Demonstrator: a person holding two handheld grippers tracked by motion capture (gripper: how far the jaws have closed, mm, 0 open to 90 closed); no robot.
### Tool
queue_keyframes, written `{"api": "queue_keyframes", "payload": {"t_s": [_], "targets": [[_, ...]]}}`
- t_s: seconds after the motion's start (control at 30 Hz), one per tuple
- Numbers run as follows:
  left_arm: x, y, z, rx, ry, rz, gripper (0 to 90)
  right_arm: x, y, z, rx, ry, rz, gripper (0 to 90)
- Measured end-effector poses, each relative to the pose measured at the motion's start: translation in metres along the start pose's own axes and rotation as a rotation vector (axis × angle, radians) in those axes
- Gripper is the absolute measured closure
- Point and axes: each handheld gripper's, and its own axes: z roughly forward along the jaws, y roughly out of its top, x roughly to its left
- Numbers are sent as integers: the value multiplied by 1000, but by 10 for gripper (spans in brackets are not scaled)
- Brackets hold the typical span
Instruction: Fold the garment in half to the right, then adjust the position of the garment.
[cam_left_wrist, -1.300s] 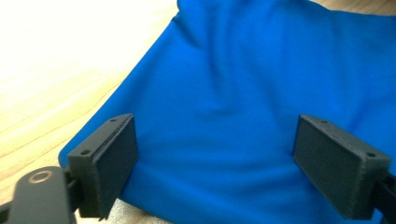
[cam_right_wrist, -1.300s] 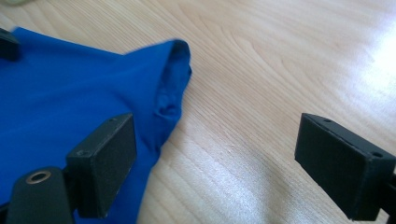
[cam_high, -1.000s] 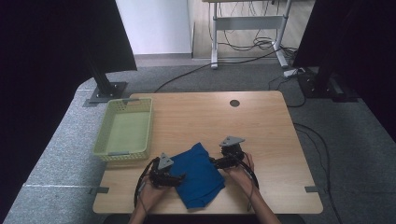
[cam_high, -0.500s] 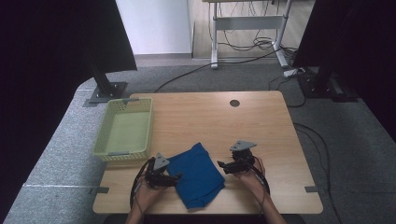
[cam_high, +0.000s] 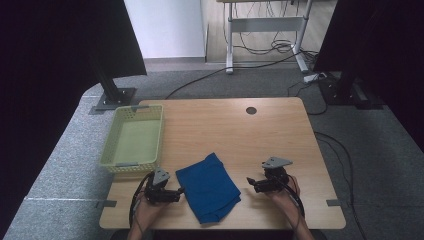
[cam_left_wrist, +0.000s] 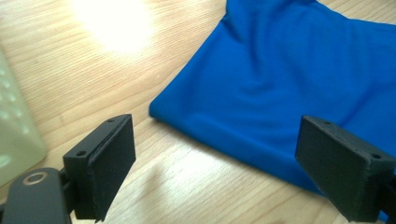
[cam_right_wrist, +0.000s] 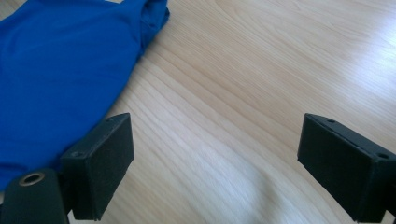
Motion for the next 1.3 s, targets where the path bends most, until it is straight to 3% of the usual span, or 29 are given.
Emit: {"api": "queue_keyframes", "payload": {"t_s": [0.13, 0.4, 0.53, 0.8, 1.1, 1.3], "targets": [[2, -6, -1, 19, 10, 0, 124, -6, -14, -14, 5, -29, 9, 106], [3, -13, -1, 53, 26, 9, 123, -10, -26, -20, 24, -45, 20, 106], [5, -17, 3, 72, 25, -5, 119, -14, -40, -27, 57, -67, 34, 103], [7, -19, 4, 64, 11, -27, 100, -18, -48, -26, 106, -62, 40, 81], [7, -19, 5, 70, 8, -23, 85, -17, -49, -26, 109, -63, 40, 68], [8, -18, 7, 83, 2, -19, 21, -17, -49, -26, 113, -63, 39, 48]]}}
